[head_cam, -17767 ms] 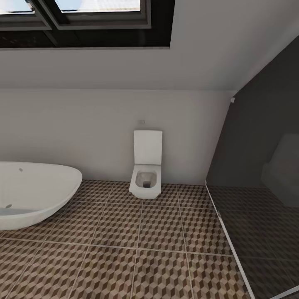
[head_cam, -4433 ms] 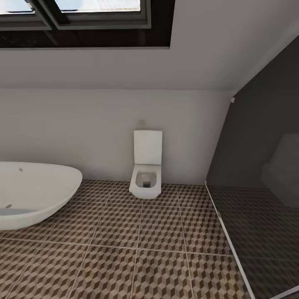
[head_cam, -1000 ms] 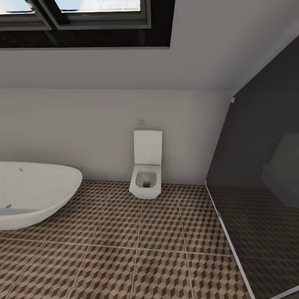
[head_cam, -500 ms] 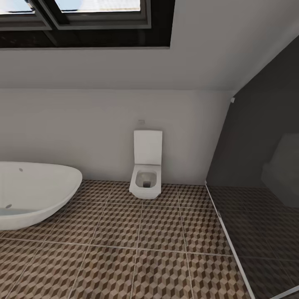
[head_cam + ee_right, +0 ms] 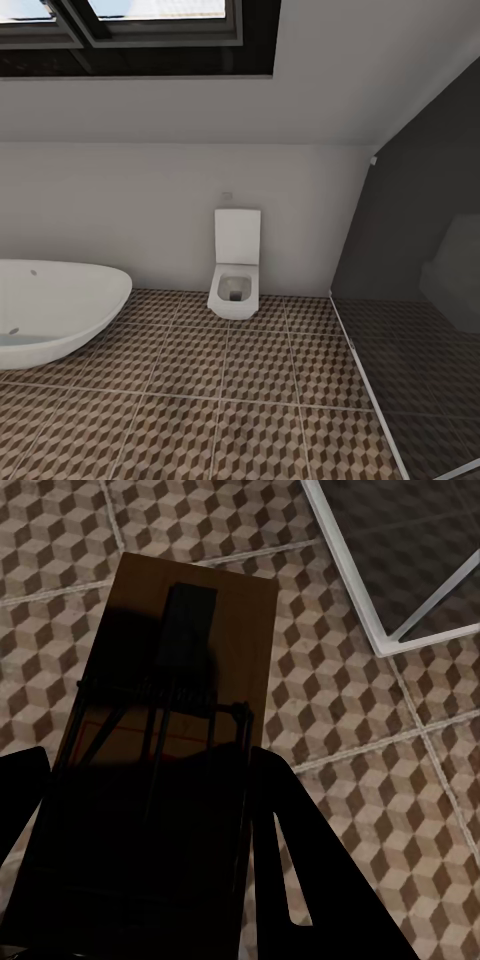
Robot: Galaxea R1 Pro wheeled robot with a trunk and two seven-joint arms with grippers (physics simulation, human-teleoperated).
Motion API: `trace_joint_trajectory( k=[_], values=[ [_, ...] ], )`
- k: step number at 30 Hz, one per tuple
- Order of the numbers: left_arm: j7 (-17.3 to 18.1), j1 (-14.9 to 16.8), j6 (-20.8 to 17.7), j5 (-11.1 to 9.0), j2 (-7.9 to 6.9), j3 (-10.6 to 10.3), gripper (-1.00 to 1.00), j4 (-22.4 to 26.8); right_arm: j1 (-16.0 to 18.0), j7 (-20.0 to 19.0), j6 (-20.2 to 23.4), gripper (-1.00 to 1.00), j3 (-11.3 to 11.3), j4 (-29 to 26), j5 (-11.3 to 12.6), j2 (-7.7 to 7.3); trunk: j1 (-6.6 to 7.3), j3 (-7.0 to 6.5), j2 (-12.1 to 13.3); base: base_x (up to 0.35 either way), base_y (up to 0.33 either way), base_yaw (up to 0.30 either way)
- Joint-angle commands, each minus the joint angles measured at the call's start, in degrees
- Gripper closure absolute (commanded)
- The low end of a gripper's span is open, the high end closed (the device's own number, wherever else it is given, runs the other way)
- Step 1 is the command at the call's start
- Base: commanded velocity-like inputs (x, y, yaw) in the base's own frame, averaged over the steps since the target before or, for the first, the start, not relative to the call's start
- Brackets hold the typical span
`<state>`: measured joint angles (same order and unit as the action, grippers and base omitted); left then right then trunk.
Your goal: Take the four mousetraps from the cabinet in the bathroom and place them on the bathroom floor. Make sure all four end up on the same floor surface, and ensure that at least two of them are either under or directly next to the same bathroom sink.
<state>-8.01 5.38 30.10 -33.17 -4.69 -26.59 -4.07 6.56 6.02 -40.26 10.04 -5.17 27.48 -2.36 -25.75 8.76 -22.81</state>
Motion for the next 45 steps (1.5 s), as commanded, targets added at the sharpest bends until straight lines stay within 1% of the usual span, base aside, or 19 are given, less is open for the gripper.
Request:
trace_joint_trajectory(
  k=[1, 45],
  values=[
    [-0.3, 0.1, 0.2, 0.1, 0.03, -0.4, 1.00, -0.1, 0.0, 0.5, -0.1, 1.00, 0.5, 0.0, 0.1, 0.01, -0.03, 0.11, -0.1, 0.000, 0.000, 0.000],
    [-0.3, 0.1, 0.2, 0.1, 0.03, -0.4, 1.00, -0.1, 0.0, 0.5, -0.1, 1.00, 0.5, 0.0, 0.1, -0.01, -0.03, 0.11, -0.1, 0.000, 0.000, 0.000]
  ],
)
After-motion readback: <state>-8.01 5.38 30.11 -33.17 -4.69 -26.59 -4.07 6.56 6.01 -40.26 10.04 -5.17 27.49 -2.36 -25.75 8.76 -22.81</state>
